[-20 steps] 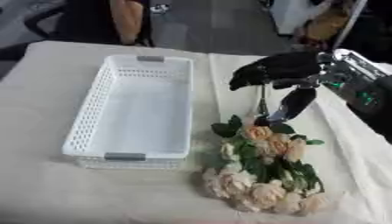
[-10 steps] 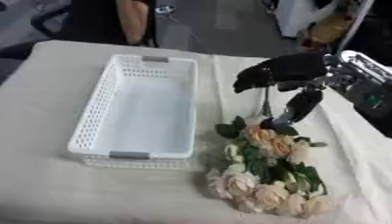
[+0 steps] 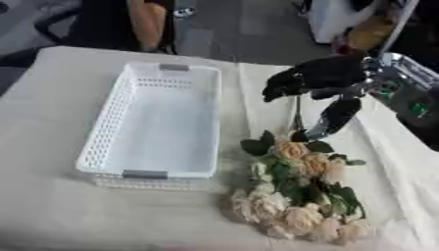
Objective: Pick up objects on the table and place them in the box.
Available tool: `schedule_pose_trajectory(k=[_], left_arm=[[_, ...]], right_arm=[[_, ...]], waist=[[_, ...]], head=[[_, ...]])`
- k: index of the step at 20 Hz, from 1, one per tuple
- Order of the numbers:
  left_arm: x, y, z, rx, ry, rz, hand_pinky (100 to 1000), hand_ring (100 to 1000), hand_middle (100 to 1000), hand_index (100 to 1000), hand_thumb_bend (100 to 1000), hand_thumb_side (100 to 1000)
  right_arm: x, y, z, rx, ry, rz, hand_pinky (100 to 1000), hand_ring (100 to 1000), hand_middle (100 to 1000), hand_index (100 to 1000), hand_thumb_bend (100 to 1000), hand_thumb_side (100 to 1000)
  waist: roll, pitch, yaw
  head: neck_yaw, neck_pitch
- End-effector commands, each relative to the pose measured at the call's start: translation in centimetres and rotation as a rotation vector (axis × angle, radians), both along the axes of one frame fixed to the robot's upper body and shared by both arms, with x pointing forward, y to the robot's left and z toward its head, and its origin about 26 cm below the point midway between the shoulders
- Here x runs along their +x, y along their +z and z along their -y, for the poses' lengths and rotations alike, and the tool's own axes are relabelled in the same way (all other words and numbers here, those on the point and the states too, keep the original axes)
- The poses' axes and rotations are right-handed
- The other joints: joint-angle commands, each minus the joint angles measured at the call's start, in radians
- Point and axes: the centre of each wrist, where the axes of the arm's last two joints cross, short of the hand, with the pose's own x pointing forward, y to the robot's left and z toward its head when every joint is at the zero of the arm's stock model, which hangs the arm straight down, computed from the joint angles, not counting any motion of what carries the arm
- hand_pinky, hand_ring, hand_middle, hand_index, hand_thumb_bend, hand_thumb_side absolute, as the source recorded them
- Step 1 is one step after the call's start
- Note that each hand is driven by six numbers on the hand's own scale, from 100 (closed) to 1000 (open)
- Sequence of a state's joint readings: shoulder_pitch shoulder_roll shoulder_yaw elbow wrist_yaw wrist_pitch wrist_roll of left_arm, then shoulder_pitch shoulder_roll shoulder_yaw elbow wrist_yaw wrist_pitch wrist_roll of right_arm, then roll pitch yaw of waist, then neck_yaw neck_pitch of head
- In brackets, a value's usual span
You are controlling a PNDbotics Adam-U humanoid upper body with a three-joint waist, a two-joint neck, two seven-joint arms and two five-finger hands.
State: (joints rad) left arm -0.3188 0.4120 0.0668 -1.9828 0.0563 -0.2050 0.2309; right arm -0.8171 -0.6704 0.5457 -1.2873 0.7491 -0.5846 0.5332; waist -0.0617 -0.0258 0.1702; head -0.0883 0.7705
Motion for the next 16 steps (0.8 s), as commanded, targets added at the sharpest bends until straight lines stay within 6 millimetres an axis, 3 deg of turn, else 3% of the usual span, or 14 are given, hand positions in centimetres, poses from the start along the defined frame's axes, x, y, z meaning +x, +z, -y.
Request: schedule_pose_trajectory(k=[1, 6, 16], left_arm=[[-0.2, 1.0, 0.1, 0.017, -0.013, 0.034, 481, 557, 667, 702, 100, 812], [-0.2, 1.1, 0.1, 0.015, -0.014, 0.037, 481, 557, 667, 702, 100, 812], [-0.2, 1.1, 0.1, 0.015, -0.014, 0.04, 481, 557, 666, 702, 100, 811]], right_arm=[[1.1, -0.9, 0.8, -0.378, 0.175, -0.096, 907, 1000, 933, 960, 441, 834], [1.9, -3.3, 1.3, -0.389, 0.137, -0.075, 907, 1000, 933, 960, 441, 829], [2.3, -5.8, 2.3, -0.432, 0.13, -0.025, 907, 1000, 934, 959, 441, 847]], waist=[[0.01, -0.004, 0.001], [0.012, -0.001, 0.001], [0.01, -0.003, 0.003]], head=[[0.003, -0.007], [0.002, -0.001], [0.0, -0.001]])
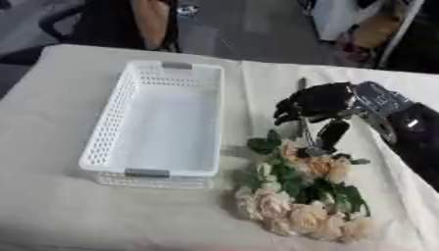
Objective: Pick up objects on the table and place them in the box.
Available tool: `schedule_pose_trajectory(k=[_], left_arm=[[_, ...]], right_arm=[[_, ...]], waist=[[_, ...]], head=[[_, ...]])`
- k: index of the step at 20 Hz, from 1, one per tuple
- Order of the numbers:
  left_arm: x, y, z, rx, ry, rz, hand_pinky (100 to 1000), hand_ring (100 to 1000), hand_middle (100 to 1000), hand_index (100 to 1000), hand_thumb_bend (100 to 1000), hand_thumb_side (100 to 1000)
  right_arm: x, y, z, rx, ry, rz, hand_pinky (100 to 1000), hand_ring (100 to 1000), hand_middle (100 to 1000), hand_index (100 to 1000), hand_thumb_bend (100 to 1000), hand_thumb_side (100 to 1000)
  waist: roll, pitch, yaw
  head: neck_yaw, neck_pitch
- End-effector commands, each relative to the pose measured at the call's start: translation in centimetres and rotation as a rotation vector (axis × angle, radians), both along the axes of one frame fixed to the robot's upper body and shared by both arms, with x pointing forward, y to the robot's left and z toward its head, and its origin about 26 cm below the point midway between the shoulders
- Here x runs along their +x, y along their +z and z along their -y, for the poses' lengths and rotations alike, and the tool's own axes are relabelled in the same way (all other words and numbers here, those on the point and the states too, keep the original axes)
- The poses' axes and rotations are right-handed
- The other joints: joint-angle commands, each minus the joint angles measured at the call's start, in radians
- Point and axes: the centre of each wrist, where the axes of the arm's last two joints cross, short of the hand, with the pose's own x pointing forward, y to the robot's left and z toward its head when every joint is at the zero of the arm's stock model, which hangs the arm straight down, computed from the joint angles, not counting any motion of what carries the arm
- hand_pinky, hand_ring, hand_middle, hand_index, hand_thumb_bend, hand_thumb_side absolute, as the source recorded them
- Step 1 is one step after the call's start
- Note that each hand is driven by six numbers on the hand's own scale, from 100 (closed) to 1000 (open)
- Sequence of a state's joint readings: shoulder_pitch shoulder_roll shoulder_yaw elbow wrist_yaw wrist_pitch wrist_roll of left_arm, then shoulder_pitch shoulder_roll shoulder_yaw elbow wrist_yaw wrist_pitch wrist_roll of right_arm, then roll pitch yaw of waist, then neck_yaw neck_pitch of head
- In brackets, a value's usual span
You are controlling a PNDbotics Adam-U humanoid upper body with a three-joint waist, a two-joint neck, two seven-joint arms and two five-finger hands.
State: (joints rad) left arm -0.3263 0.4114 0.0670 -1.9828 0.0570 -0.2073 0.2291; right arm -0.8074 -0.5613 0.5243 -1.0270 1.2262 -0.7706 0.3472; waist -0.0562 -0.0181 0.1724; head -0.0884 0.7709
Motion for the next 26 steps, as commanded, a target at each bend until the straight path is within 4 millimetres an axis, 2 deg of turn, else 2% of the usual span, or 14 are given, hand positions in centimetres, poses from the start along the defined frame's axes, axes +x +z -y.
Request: schedule_pose_trajectory(k=[1, 11, 17, 18, 20, 21, 22, 23, 26], left_arm=[[-0.2, 0.9, 0.0, 0.015, -0.009, 0.032, 481, 557, 667, 702, 100, 811], [-0.3, 0.9, -0.1, 0.019, -0.004, 0.031, 481, 556, 666, 702, 100, 812], [-0.3, 0.9, -0.2, 0.022, -0.003, 0.032, 481, 556, 666, 702, 100, 811], [-0.3, 1.0, -0.2, 0.022, -0.003, 0.032, 481, 556, 666, 702, 100, 810], [-0.3, 1.0, -0.1, 0.023, -0.005, 0.034, 481, 556, 666, 702, 100, 810], [-0.3, 1.0, -0.1, 0.022, -0.006, 0.034, 481, 556, 665, 702, 100, 810], [-0.2, 1.0, -0.1, 0.022, -0.006, 0.036, 481, 556, 665, 702, 100, 810], [-0.2, 1.0, -0.1, 0.021, -0.007, 0.037, 481, 556, 665, 702, 100, 810], [-0.2, 1.1, -0.1, 0.021, -0.009, 0.037, 481, 556, 666, 702, 100, 810]], right_arm=[[0.1, 0.2, 0.9, -0.173, 0.069, -0.071, 907, 1000, 935, 959, 441, 857], [-0.2, -1.2, 2.1, -0.23, 0.106, -0.028, 905, 1000, 936, 976, 460, 899], [-0.7, -2.2, 2.0, -0.256, 0.178, 0.007, 895, 995, 914, 984, 441, 884], [-0.9, -2.3, 1.7, -0.247, 0.205, 0.019, 891, 987, 903, 978, 455, 827], [-1.2, -2.3, 1.0, -0.219, 0.268, 0.049, 821, 895, 835, 920, 440, 782], [-1.3, -2.4, 0.8, -0.205, 0.296, 0.064, 759, 840, 791, 877, 441, 695], [-1.5, -2.4, 0.3, -0.174, 0.338, 0.083, 676, 775, 737, 811, 446, 581], [-1.6, -2.4, -0.2, -0.137, 0.384, 0.105, 620, 718, 696, 769, 449, 523], [-1.9, -2.2, -1.1, -0.018, 0.509, 0.166, 470, 540, 527, 589, 452, 415]], waist=[[0.004, -0.011, 0.0], [0.001, -0.014, -0.002], [-0.003, -0.016, -0.002], [-0.003, -0.017, -0.002], [-0.003, -0.017, -0.001], [-0.003, -0.016, 0.0], [-0.002, -0.016, 0.001], [-0.002, -0.016, 0.002], [-0.001, -0.014, 0.003]], head=[[0.001, -0.001], [-0.007, -0.001], [0.005, -0.001], [0.007, -0.001], [0.008, -0.001], [0.008, -0.001], [0.008, -0.001], [0.008, -0.001], [0.006, -0.001]])
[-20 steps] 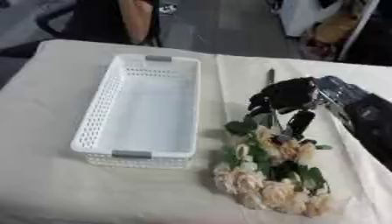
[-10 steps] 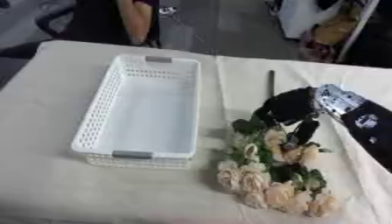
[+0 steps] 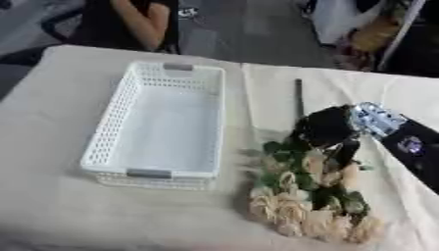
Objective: Pick up objects on the table and place them in the box.
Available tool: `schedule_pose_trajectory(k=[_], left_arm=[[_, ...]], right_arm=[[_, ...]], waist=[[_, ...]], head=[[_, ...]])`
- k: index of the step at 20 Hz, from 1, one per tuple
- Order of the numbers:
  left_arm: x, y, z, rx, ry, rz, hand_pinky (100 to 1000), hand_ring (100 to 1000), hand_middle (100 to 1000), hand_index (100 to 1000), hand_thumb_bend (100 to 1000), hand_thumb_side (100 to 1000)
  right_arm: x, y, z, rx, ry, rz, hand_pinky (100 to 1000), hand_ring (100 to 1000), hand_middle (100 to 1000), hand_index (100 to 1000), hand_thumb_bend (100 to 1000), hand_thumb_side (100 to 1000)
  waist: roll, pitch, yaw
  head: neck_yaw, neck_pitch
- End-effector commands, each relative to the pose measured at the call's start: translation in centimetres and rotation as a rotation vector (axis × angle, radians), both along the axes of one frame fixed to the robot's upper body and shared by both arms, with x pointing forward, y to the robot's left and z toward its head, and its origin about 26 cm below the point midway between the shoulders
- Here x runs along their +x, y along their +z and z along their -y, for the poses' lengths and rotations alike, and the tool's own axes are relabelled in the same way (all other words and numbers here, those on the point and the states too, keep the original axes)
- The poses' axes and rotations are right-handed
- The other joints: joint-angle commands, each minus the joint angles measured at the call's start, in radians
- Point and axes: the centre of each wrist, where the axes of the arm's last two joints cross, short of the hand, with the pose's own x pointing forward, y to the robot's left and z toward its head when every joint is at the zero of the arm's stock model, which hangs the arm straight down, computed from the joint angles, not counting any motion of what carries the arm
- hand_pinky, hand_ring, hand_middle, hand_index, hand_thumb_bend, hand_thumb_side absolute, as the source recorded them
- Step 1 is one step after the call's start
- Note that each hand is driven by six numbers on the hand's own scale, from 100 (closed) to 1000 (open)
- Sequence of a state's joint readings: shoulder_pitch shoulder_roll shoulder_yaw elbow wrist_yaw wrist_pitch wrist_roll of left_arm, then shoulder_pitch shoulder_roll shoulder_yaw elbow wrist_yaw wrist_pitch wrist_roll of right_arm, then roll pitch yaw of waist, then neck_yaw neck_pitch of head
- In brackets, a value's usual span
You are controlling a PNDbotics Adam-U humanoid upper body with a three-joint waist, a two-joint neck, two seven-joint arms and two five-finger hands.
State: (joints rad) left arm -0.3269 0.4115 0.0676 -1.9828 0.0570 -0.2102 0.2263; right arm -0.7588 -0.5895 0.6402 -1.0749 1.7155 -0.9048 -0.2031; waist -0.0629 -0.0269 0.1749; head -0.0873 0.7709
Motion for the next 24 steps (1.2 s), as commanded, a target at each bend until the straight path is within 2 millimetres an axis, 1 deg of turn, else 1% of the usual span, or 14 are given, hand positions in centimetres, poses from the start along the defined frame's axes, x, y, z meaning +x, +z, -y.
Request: schedule_pose_trajectory(k=[1, 2, 3, 6, 10, 11, 12, 15, 17, 18, 19, 22, 23, 24], left_arm=[[-0.2, 1.0, -0.1, 0.018, -0.007, 0.034, 481, 556, 666, 702, 100, 810], [-0.2, 1.0, -0.1, 0.018, -0.008, 0.035, 481, 556, 665, 702, 100, 810], [-0.2, 1.0, -0.1, 0.017, -0.008, 0.035, 481, 556, 665, 702, 100, 810], [-0.2, 1.0, -0.1, 0.017, -0.006, 0.035, 481, 556, 665, 702, 100, 810], [-0.3, 1.0, -0.2, 0.016, -0.001, 0.033, 480, 556, 666, 702, 100, 810], [-0.3, 1.0, -0.2, 0.016, 0.0, 0.033, 480, 556, 666, 702, 100, 810], [-0.3, 0.9, -0.3, 0.016, 0.002, 0.032, 480, 556, 666, 702, 100, 810], [-0.3, 0.9, -0.3, 0.017, 0.007, 0.03, 480, 556, 666, 702, 100, 811], [-0.3, 0.8, -0.4, 0.019, 0.011, 0.027, 480, 556, 666, 702, 100, 811], [-0.4, 0.8, -0.5, 0.02, 0.013, 0.026, 479, 556, 666, 702, 100, 811], [-0.4, 0.8, -0.5, 0.021, 0.015, 0.025, 479, 556, 666, 702, 100, 811], [-0.4, 0.7, -0.6, 0.023, 0.019, 0.021, 479, 556, 666, 701, 100, 811], [-0.4, 0.7, -0.6, 0.023, 0.02, 0.02, 479, 556, 667, 701, 100, 811], [-0.4, 0.7, -0.6, 0.023, 0.022, 0.018, 479, 556, 667, 701, 100, 812]], right_arm=[[-0.2, 0.5, -0.4, 0.091, 0.127, 0.037, 448, 521, 508, 568, 453, 402], [-0.1, 0.3, -0.3, 0.118, 0.153, 0.042, 373, 466, 451, 512, 359, 343], [0.0, 0.2, 0.0, 0.139, 0.169, 0.045, 320, 428, 411, 474, 319, 330], [0.5, -0.3, 1.2, 0.184, 0.197, 0.048, 219, 319, 305, 452, 110, 281], [0.9, -0.6, 3.7, 0.25, 0.193, 0.049, 155, 218, 206, 454, 100, 198], [1.0, -0.6, 4.3, 0.266, 0.186, 0.048, 158, 227, 215, 455, 100, 198], [1.0, -0.5, 5.4, 0.297, 0.162, 0.048, 134, 179, 172, 448, 100, 202], [0.7, 0.1, 8.7, 0.375, 0.07, 0.053, 123, 149, 145, 431, 100, 200], [0.4, 1.6, 11.0, 0.426, -0.014, 0.075, 127, 145, 149, 417, 100, 199], [0.3, 2.6, 11.8, 0.455, -0.056, 0.089, 134, 151, 159, 414, 100, 295], [0.2, 3.6, 12.3, 0.484, -0.092, 0.099, 134, 150, 156, 415, 100, 198], [-0.1, 7.1, 13.2, 0.59, -0.218, 0.103, 148, 163, 186, 412, 100, 203], [-0.1, 8.3, 13.2, 0.642, -0.255, 0.091, 143, 160, 197, 412, 100, 577], [-0.1, 9.6, 13.3, 0.706, -0.286, 0.071, 123, 151, 187, 414, 100, 218]], waist=[[0.006, -0.005, 0.001], [0.007, -0.005, 0.001], [0.007, -0.005, 0.001], [0.008, -0.005, -0.002], [0.01, -0.005, -0.007], [0.01, -0.005, -0.007], [0.01, -0.005, -0.009], [0.01, -0.006, -0.012], [0.009, -0.007, -0.016], [0.008, -0.008, -0.018], [0.008, -0.008, -0.019], [0.008, -0.011, -0.025], [0.008, -0.011, -0.026], [0.009, -0.012, -0.028]], head=[[0.005, -0.001], [0.005, -0.001], [0.005, -0.001], [0.007, -0.001], [0.013, -0.001], [0.014, -0.001], [0.019, -0.001], [0.027, -0.001], [0.034, -0.001], [0.037, -0.001], [0.039, -0.001], [0.047, -0.001], [0.049, -0.001], [0.052, -0.001]])
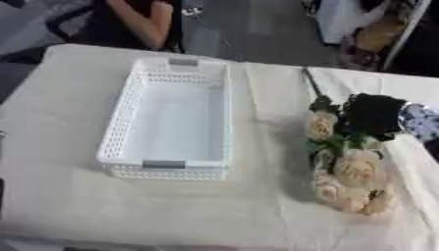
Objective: Pick up objects on the table and place them in the box.
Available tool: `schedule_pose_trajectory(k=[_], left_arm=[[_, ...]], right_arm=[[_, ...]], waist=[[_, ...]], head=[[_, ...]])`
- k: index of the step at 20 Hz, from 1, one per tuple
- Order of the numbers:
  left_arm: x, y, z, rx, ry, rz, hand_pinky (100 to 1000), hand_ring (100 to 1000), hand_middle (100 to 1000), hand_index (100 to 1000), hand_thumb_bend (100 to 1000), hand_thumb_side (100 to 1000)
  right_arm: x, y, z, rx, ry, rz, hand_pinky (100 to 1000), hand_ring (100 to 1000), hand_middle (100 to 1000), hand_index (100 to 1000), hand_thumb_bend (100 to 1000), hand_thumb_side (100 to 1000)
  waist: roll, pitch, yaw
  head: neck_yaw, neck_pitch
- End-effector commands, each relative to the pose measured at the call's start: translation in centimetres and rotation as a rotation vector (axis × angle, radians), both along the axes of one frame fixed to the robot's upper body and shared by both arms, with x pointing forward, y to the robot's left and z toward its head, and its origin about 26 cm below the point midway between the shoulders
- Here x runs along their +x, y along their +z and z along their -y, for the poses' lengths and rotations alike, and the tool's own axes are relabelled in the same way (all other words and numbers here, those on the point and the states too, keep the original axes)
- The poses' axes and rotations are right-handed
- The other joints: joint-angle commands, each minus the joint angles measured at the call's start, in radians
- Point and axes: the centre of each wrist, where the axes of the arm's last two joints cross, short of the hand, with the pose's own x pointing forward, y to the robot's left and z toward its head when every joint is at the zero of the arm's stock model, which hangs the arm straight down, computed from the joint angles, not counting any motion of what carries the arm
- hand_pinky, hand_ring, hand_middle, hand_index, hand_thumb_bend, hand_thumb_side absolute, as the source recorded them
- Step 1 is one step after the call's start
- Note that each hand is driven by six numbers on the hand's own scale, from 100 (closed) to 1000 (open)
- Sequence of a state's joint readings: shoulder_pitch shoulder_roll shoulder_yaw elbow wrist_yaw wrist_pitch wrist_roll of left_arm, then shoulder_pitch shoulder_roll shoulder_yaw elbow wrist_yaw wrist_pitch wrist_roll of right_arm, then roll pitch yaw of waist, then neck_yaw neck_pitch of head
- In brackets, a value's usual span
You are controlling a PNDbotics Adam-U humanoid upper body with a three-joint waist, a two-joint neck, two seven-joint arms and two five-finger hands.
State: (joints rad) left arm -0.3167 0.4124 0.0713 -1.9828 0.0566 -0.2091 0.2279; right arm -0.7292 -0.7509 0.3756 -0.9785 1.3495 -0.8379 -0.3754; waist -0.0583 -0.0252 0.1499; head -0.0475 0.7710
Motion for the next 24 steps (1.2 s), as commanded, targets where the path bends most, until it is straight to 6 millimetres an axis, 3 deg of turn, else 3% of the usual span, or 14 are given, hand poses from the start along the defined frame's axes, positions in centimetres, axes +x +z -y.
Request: schedule_pose_trajectory(k=[1, 8, 13, 14, 19, 23, 24], left_arm=[[-0.3, 0.9, -0.4, 0.024, 0.015, 0.026, 479, 556, 667, 701, 100, 812], [-0.4, 0.6, -0.6, 0.024, 0.021, 0.017, 478, 557, 668, 701, 100, 813], [-0.4, 0.6, -0.6, 0.024, 0.021, 0.013, 478, 558, 668, 701, 100, 813], [-0.4, 0.6, -0.6, 0.024, 0.021, 0.013, 478, 558, 668, 701, 100, 813], [-0.4, 0.6, -0.5, 0.022, 0.015, 0.015, 479, 558, 668, 700, 100, 812], [-0.3, 0.6, -0.2, 0.02, -0.001, 0.016, 479, 558, 667, 700, 100, 811], [-0.3, 0.7, -0.1, 0.019, -0.006, 0.017, 479, 558, 667, 700, 100, 812]], right_arm=[[-0.1, 6.1, 1.2, 0.221, 0.005, -0.017, 128, 153, 186, 413, 100, 214], [0.0, 13.1, 2.5, 0.618, -0.062, -0.211, 100, 123, 187, 418, 100, 308], [0.2, 15.8, 2.7, 0.814, -0.065, -0.277, 100, 121, 192, 420, 100, 386], [0.3, 16.1, 2.7, 0.844, -0.059, -0.276, 100, 121, 195, 420, 100, 439], [0.8, 17.6, 0.0, 0.99, 0.056, -0.214, 100, 164, 196, 421, 100, 429], [1.7, 18.7, -3.8, 1.046, 0.14, -0.174, 100, 164, 199, 421, 100, 441], [1.9, 18.7, -4.7, 1.053, 0.152, -0.163, 104, 168, 202, 422, 100, 384]], waist=[[0.005, -0.014, -0.004], [0.008, -0.019, -0.011], [0.009, -0.021, -0.013], [0.009, -0.021, -0.013], [0.011, -0.021, -0.007], [0.013, -0.022, 0.004], [0.014, -0.022, 0.007]], head=[[0.014, -0.001], [0.019, -0.001], [0.022, -0.001], [0.022, -0.001], [0.019, -0.001], [0.006, -0.001], [0.002, -0.001]])
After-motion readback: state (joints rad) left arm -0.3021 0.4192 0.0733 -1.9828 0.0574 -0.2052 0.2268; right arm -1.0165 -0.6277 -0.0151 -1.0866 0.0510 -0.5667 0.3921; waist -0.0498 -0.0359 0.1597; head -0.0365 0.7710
